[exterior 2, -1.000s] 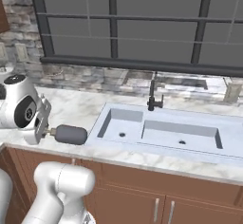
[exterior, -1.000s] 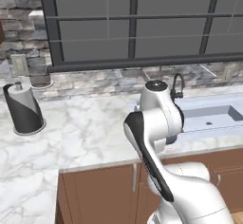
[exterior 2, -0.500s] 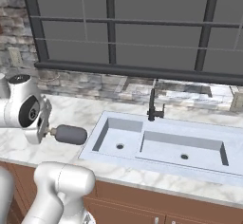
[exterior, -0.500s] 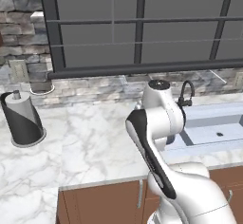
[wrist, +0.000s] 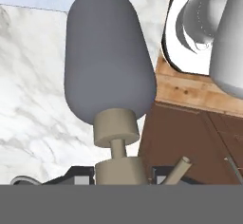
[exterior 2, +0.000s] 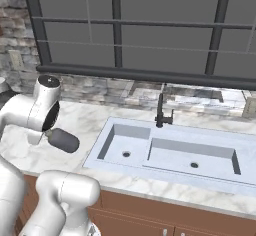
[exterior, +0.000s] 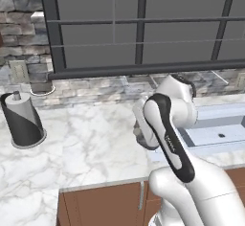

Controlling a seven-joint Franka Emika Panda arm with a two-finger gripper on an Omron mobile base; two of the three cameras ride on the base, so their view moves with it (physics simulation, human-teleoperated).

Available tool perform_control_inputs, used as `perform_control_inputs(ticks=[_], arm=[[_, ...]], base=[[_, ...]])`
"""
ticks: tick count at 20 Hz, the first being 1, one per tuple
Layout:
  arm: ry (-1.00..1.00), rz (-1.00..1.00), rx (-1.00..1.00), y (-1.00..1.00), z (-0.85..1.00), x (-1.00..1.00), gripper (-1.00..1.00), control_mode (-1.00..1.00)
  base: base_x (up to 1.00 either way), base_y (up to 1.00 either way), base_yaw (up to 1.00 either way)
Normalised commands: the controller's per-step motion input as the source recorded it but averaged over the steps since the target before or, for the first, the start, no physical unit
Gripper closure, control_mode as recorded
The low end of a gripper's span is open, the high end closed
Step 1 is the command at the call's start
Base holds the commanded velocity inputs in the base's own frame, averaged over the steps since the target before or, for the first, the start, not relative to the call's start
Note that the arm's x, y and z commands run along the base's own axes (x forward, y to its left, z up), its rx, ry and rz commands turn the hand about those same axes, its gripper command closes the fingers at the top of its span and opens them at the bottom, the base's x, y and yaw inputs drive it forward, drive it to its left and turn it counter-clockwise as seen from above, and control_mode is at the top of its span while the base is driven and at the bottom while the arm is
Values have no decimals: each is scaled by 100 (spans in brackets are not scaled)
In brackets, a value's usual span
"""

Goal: Restock the sink supplies by placing the sponge and soap dispenser on the counter and next to the sink. Make sure the soap dispenser is upright.

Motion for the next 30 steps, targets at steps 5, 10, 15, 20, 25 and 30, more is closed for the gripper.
perform_control_inputs(ticks=[5, 10, 15, 20, 25, 30], arm=[[21, 0, 29, 7, 9, 48, 100, -100], [2, 0, 8, 0, 0, 65, 100, -100], [0, 0, 0, -3, -6, 76, 100, -100], [10, 0, 12, -7, -10, 65, 100, -100], [13, 0, 21, -3, -21, 47, 100, -100], [10, 0, 13, 0, -42, 34, 100, -100]], base=[[0, 0, 0], [0, 0, 0], [0, 0, 0], [0, 0, 0], [0, 0, 0], [0, 0, 0]])
